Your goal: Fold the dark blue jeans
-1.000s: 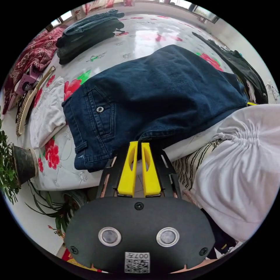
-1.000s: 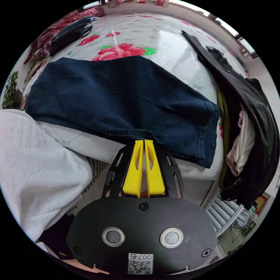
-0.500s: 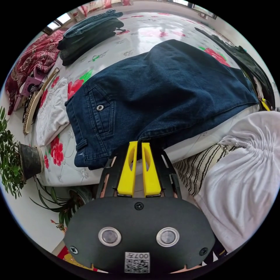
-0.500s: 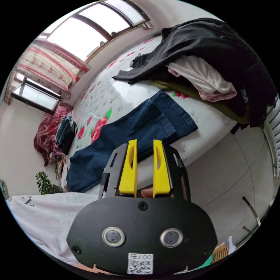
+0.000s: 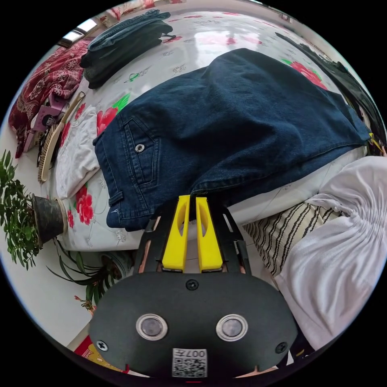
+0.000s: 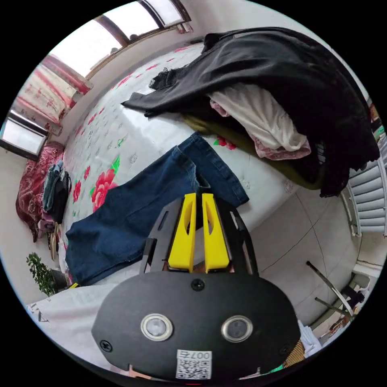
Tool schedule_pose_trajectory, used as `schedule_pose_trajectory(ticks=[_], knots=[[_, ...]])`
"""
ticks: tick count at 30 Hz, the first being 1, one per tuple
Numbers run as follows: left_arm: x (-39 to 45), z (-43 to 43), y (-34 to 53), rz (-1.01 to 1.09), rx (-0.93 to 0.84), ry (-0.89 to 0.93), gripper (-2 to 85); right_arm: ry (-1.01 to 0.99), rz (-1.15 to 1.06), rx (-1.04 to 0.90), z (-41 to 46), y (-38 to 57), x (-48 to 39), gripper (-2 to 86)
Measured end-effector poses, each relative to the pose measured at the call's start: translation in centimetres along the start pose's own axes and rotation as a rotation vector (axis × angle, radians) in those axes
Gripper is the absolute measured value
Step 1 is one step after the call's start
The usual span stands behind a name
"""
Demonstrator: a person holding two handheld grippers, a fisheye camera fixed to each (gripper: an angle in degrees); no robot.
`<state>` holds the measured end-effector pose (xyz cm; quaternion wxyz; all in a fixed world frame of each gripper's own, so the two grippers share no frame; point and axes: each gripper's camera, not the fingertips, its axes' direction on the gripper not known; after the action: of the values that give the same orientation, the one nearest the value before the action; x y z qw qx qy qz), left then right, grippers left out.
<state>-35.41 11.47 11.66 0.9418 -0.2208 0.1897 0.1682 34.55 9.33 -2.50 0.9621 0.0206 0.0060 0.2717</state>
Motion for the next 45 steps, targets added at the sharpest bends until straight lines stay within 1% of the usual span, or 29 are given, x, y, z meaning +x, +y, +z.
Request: schedule_pose_trajectory(ticks=[2, 4, 5, 6, 7, 8, 10, 12, 13, 14, 15, 16, 17, 18, 20, 21, 23, 25, 28, 30, 32, 33, 34, 37, 39, 41, 43, 45], knots=[[0.4, -0.2, 0.3, 0.003, -0.004, -0.011, 1.2, 0.056, -0.103, 0.084, -3.8, -0.2, 0.6, 0.6], [1.2, -0.5, 0.5, 0.039, -0.008, -0.003, 2.1, 0.088, -0.132, 0.131, -5.3, -0.3, 1.7, 0.8], [1.4, -0.6, 0.6, 0.048, -0.008, -0.003, 2.3, 0.084, -0.117, 0.121, -4.7, -0.6, 2.8, 1.0], [1.7, -0.7, 0.7, 0.057, -0.011, -0.015, 2.7, 0.075, -0.093, 0.096, -3.9, -0.8, 3.6, 1.1], [1.8, -0.8, 0.8, 0.063, -0.014, -0.026, 2.9, 0.067, -0.032, 0.017, -1.2, -1.2, 5.3, 1.5], [1.8, -0.9, 1.0, 0.063, -0.014, -0.028, 3.0, 0.112, 0.053, -0.085, 2.1, -1.4, 7.1, 2.1], [1.2, -1.4, 1.8, 0.029, -0.003, -0.003, 3.5, 0.228, 0.119, -0.164, 4.9, -1.3, 8.2, 3.1], [0.3, -2.2, 2.8, -0.008, 0.009, 0.041, 4.1, 0.249, 0.057, -0.078, 4.5, -1.5, 6.4, 4.0], [-0.2, -3.0, 3.9, -0.026, 0.033, 0.06, 4.6, 0.218, -0.02, -0.015, 4.1, -1.9, 4.3, 4.5], [-0.4, -3.4, 4.4, -0.034, 0.046, 0.067, 4.6, 0.139, -0.123, 0.021, 4.0, -2.4, 1.7, 5.0], [-0.9, -4.2, 5.6, -0.047, 0.068, 0.082, 4.5, 0.085, -0.182, 0.026, 4.1, -2.8, 0.3, 5.2], [-1.4, -5.0, 6.8, -0.059, 0.079, 0.095, 3.6, -0.03, -0.296, 0.01, 4.7, -3.4, -2.7, 5.5], [-1.6, -5.3, 7.3, -0.065, 0.079, 0.1, 3.2, -0.163, -0.408, -0.031, 5.6, -4.0, -6.0, 5.8], [-2.2, -6.0, 8.5, -0.076, 0.085, 0.108, 1.6, -0.23, -0.456, -0.055, 6.2, -4.3, -7.6, 6.0], [-3.2, -6.9, 10.2, -0.108, 0.106, 0.122, 0.2, -0.49, -0.604, -0.171, 9.0, -5.2, -14.0, 6.4], [-4.2, -7.4, 11.0, -0.15, 0.13, 0.128, -0.3, -0.54, -0.63, -0.207, 9.9, -5.4, -15.6, 6.5], [-5.7, -8.3, 11.7, -0.227, 0.187, 0.148, -0.7, -0.671, -0.734, -0.326, 13.4, -5.6, -22.2, 6.8], [-7.5, -9.3, 11.7, -0.32, 0.278, 0.159, -0.9, -0.692, -0.816, -0.383, 15.7, -5.4, -27.1, 7.0], [-9.6, -9.3, 10.4, -0.408, 0.336, 0.155, -0.9, -0.71, -0.932, -0.46, 19.0, -4.7, -34.3, 7.3], [-10.7, -8.5, 9.5, -0.452, 0.319, 0.141, -0.9, -0.713, -0.986, -0.49, 20.9, -4.2, -37.6, 7.5], [-11.9, -7.0, 8.8, -0.504, 0.253, 0.126, -1.0, -0.673, -1.036, -0.52, 23.9, -3.7, -40.8, 7.8], [-12.6, -5.5, 8.5, -0.536, 0.181, 0.109, -1.0, -0.659, -1.045, -0.536, 24.8, -3.5, -41.3, 7.9], [-13.0, -4.4, 8.7, -0.541, 0.159, 0.116, -1.0, -0.634, -1.061, -0.583, 26.7, -3.1, -42.0, 8.0], [-14.2, -4.4, 10.4, -0.559, 0.249, 0.145, -1.0, -0.522, -1.158, -0.795, 30.9, -1.8, -42.6, 8.0], [-14.8, -4.5, 11.0, -0.565, 0.271, 0.155, -1.0, -0.561, -1.191, -0.897, 31.4, -1.9, -42.2, 7.9], [-15.3, -4.6, 11.3, -0.555, 0.283, 0.149, -1.0, -0.665, -1.138, -1.088, 32.5, -2.9, -41.8, 7.8], [-16.3, -4.7, 11.5, -0.553, 0.292, 0.152, -1.0, -0.707, -1.116, -1.196, 33.4, -3.5, -42.2, 7.7], [-17.2, -4.8, 11.7, -0.561, 0.297, 0.17, -1.0, -0.684, -1.113, -1.199, 34.3, -4.3, -42.8, 7.6]])
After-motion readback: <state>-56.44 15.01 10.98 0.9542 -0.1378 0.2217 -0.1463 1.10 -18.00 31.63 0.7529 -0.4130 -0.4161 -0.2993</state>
